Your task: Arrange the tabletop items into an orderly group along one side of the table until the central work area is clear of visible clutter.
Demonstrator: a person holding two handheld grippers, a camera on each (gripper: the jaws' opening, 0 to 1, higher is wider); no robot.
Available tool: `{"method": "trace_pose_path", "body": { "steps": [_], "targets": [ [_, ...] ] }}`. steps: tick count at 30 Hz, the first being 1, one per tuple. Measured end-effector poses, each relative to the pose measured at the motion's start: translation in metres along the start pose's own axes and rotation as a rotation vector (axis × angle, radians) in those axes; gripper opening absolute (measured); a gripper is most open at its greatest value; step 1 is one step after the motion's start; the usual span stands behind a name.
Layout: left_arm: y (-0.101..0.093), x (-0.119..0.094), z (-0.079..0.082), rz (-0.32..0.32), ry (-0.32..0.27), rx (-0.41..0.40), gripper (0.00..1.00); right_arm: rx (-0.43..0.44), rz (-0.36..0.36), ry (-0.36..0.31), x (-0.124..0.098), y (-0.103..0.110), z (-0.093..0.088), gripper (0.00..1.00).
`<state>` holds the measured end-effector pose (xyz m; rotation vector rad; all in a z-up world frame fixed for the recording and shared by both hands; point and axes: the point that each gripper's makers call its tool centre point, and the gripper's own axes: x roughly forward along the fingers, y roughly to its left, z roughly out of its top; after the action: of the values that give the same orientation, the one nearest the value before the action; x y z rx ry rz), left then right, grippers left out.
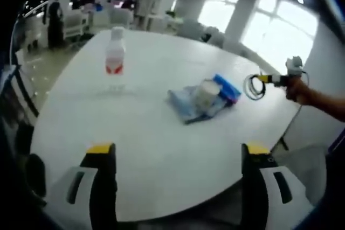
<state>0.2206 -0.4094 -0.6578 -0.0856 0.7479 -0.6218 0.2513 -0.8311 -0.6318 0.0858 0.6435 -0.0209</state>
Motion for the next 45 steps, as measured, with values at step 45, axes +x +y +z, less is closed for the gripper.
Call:
{"method": "trace_pose_path", "body": {
  "steps": [45],
  "targets": [
    [0.0, 0.001, -0.004, 0.007, 0.022, 0.007, 0.92, -0.101, 0.088, 0.221, 0.044, 0.044, -0.108, 0.11]
  ]
}}
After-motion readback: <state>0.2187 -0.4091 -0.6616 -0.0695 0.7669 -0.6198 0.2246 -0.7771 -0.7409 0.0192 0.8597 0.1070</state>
